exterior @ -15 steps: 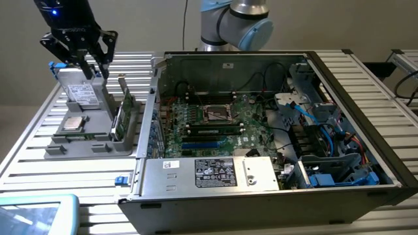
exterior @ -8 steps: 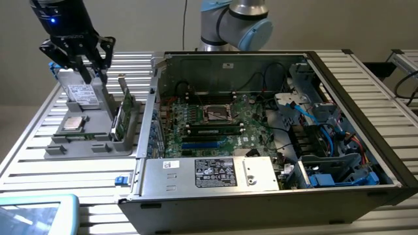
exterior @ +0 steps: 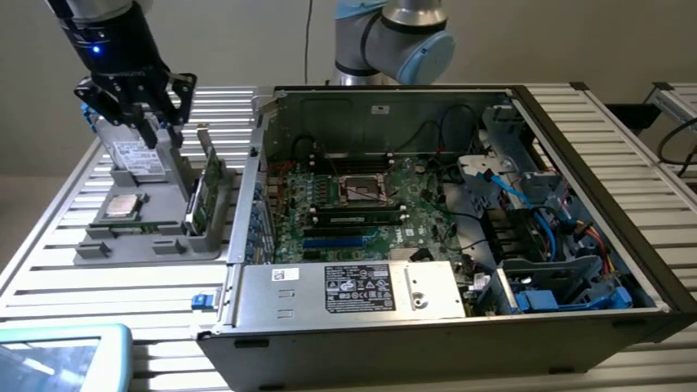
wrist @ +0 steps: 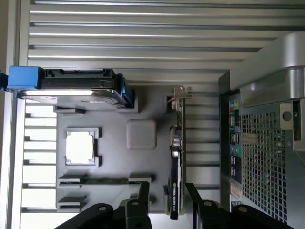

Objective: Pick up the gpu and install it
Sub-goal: 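Pick up the gpu and move the gpu toward the slot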

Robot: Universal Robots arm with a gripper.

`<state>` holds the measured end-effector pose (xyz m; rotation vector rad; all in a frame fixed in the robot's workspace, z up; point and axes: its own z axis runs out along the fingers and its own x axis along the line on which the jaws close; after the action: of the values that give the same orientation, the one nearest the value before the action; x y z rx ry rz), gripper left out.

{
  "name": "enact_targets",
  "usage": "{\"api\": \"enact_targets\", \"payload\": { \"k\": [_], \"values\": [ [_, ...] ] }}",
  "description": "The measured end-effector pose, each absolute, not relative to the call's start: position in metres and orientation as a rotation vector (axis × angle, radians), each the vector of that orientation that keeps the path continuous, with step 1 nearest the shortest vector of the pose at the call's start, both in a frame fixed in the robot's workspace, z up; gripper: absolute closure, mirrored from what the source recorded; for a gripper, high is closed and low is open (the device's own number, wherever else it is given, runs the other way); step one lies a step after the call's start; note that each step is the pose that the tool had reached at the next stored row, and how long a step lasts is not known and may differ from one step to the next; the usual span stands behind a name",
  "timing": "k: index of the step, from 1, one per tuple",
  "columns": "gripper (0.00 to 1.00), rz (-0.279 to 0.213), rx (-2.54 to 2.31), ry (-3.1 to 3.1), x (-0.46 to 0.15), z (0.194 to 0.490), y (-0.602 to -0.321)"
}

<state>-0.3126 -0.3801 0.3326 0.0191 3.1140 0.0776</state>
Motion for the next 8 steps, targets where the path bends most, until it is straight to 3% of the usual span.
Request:
{"api": "enact_targets", "payload": {
  "k": [8],
  "values": [
    [0.58, 0.081, 0.051, 3.113, -0.308, 0.318, -0.382]
  ]
}}
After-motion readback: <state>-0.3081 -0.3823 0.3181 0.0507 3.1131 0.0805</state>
